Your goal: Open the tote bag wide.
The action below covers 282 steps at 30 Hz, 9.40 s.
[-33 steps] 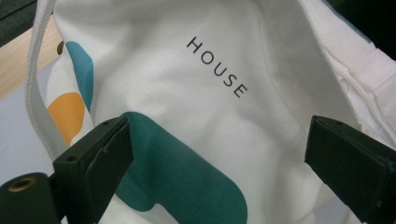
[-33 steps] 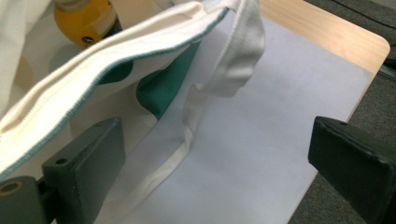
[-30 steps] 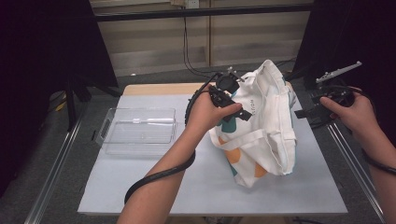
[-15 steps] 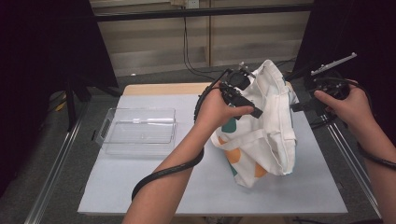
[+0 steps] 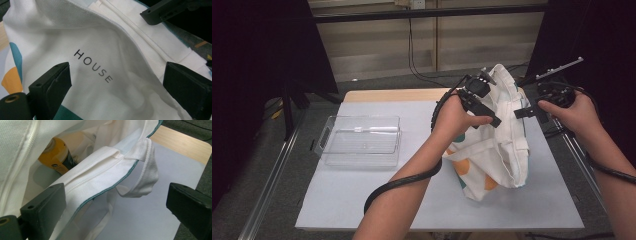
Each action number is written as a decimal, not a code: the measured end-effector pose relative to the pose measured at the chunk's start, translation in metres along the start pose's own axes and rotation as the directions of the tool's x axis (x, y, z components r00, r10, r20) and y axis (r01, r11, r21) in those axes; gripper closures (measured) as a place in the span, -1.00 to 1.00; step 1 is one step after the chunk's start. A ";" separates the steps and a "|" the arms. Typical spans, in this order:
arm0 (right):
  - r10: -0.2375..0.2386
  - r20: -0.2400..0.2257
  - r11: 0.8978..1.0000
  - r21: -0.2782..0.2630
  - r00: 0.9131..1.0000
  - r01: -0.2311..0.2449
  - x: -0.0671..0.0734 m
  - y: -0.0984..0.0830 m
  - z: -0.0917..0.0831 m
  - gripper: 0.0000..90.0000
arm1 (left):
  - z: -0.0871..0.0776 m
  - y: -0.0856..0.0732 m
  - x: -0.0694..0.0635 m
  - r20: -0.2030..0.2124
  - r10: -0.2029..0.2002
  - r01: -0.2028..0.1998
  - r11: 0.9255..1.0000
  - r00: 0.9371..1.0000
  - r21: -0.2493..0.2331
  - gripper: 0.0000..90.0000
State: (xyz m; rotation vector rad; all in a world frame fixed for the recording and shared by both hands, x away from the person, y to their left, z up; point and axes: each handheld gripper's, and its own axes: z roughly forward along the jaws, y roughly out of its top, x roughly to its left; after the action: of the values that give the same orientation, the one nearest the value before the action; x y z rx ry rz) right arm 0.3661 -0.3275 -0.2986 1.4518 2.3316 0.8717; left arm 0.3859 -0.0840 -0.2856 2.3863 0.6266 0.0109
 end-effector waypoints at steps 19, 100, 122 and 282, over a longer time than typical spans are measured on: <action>0.034 -0.081 0.998 0.048 0.996 -0.030 0.010 -0.002 0.010 -0.28 | 0.003 0.001 -0.002 0.049 -0.077 0.077 0.997 0.996 -0.006 0.09; 0.155 -0.054 0.984 0.093 0.986 -0.150 0.012 -0.011 0.048 0.75 | -0.021 -0.109 0.078 0.027 -0.378 0.377 0.926 0.926 0.030 0.96; 0.148 -0.071 0.985 0.100 0.986 -0.141 0.019 -0.018 0.060 0.75 | -0.007 -0.131 0.081 0.016 -0.405 0.404 0.913 0.914 0.046 0.96; 0.145 -0.039 0.989 -0.031 0.989 -0.146 0.000 -0.026 0.064 0.31 | -0.009 -0.090 0.103 -0.096 -0.318 0.294 0.934 0.943 -0.204 0.85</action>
State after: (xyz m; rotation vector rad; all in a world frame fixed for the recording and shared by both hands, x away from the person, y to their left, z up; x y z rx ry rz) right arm 0.3799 -0.3138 -0.3646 1.6213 2.2475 0.9792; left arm 0.4359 0.0269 -0.3488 2.0963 1.0097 0.0844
